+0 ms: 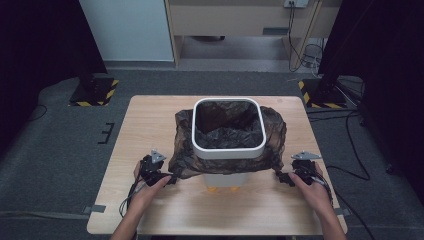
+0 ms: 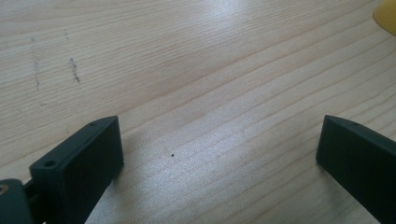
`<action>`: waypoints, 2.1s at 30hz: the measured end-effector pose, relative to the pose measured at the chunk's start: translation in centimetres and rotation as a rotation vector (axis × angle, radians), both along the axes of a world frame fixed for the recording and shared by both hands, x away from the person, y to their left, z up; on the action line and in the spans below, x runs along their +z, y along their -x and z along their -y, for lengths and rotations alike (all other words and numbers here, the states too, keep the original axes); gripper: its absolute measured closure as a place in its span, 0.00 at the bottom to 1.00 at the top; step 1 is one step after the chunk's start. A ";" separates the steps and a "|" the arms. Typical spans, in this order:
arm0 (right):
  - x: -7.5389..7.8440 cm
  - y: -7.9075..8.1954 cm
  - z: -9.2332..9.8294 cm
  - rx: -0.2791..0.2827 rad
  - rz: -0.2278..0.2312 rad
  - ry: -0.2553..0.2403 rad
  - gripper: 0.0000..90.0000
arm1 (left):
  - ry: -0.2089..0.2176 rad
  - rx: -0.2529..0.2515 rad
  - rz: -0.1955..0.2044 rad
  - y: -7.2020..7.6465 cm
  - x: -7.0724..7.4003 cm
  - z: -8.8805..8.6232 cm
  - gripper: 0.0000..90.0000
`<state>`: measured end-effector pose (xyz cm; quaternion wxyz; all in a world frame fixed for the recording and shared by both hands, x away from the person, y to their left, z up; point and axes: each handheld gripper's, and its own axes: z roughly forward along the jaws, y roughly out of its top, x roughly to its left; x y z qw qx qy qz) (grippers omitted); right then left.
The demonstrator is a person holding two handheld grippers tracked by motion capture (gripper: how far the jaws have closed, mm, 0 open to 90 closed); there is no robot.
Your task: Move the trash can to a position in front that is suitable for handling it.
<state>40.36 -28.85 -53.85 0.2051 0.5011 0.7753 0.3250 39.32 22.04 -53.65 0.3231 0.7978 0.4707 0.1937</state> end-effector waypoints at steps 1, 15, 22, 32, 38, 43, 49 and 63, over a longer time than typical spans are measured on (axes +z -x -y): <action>0.0 0.0 0.0 0.002 0.000 0.001 0.02 | 0.000 -0.001 -0.001 0.0 0.0 0.0 0.00; 0.2 0.0 -0.4 -0.018 -0.026 0.002 0.04 | 0.001 -0.004 -0.003 0.1 0.0 0.0 0.00; 1.9 -0.1 -0.2 0.004 -0.062 -0.034 0.06 | 0.001 -0.007 -0.004 0.1 0.0 0.0 0.00; 4.3 -0.3 0.2 0.005 -0.042 -0.033 0.07 | -0.001 -0.007 -0.005 0.2 0.0 0.0 0.00; 5.9 -0.6 0.2 0.010 -0.025 -0.028 0.06 | 0.000 -0.014 -0.004 0.2 0.0 -0.1 0.00; 6.8 -0.7 0.3 0.012 -0.023 -0.021 0.07 | 0.000 -0.018 -0.004 0.2 0.0 -0.1 0.00; 7.7 -0.6 0.5 0.017 -0.018 0.001 0.07 | 0.004 -0.017 -0.003 0.3 0.0 -0.1 0.00; 10.1 -0.7 1.8 0.013 -0.010 0.000 0.10 | 0.002 -0.025 -0.004 0.3 0.0 -0.1 0.00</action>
